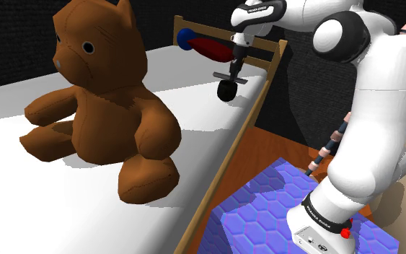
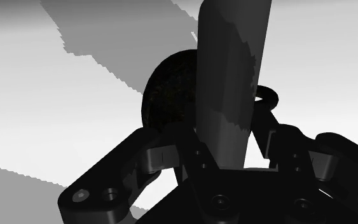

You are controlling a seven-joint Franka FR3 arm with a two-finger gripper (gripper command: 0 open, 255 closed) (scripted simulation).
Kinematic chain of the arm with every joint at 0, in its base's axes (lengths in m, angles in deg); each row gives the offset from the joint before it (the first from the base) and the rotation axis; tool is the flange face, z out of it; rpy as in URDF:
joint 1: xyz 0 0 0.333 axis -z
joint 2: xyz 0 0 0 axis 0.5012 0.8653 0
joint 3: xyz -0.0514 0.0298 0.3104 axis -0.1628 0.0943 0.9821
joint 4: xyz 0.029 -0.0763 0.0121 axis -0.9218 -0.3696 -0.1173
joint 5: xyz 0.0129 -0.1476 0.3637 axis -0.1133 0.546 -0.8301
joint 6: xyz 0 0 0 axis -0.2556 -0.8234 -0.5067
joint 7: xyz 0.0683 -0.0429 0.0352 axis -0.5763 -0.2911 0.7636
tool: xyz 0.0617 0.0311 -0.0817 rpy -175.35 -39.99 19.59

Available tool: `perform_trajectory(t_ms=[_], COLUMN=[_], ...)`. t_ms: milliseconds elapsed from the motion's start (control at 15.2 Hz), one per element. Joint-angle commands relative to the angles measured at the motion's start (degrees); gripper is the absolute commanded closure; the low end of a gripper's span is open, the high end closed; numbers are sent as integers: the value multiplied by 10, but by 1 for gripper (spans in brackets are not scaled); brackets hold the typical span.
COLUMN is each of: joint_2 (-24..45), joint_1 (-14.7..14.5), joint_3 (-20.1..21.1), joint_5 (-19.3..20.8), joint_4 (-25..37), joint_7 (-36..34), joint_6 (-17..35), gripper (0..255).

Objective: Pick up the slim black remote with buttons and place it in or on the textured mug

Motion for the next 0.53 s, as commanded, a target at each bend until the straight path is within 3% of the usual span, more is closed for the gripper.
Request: perform_trajectory(t_ms=[0, 462], joint_2=[3, 8], joint_1=[0, 0], joint_3=[0, 1], joint_5=[-1, -2], joint_4=[-10, -30], joint_7=[2, 4], joint_6=[14, 38], gripper=[255, 255])
